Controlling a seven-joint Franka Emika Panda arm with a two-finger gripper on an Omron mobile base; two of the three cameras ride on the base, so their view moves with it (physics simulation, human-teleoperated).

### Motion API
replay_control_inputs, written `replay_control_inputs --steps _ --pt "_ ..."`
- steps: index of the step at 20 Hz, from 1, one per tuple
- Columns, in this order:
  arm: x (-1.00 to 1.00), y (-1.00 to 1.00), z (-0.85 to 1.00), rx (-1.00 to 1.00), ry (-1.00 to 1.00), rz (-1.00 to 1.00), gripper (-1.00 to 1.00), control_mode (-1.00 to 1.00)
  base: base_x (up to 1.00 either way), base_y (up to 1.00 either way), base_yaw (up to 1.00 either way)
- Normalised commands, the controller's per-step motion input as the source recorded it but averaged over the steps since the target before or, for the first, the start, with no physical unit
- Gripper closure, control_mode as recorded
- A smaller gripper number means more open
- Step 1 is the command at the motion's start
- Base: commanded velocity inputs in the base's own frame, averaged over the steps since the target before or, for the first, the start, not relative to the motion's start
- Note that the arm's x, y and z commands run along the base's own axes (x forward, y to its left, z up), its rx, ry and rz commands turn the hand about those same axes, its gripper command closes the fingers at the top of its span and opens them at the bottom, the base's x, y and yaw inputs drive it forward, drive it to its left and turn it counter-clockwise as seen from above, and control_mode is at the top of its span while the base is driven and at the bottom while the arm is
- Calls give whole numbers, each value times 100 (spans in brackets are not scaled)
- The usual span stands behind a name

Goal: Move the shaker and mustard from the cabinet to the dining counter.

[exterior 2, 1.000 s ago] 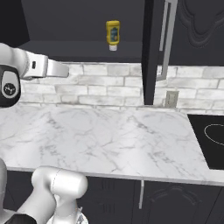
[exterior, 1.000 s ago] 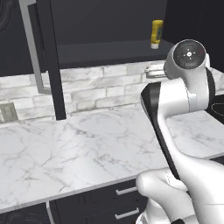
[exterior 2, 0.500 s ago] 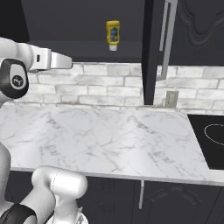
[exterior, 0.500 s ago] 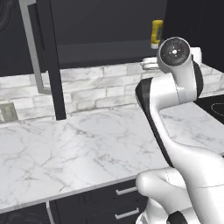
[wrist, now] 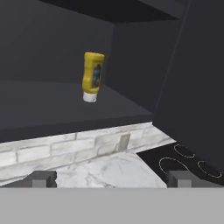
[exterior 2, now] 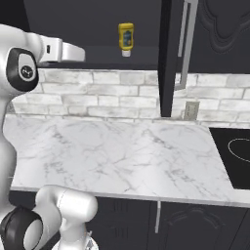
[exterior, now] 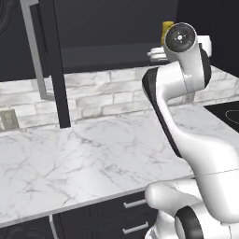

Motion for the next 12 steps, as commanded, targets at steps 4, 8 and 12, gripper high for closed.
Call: replay_control_inputs --steps 4,8,12 --pt "67 -3 0 0 11 -10 -100 -100 0 0 0" --pt "73 -5 -1 -2 8 -13 -100 -100 0 0 0" --pt "60 -19 -5 0 1 -12 -100 -100 0 0 0"
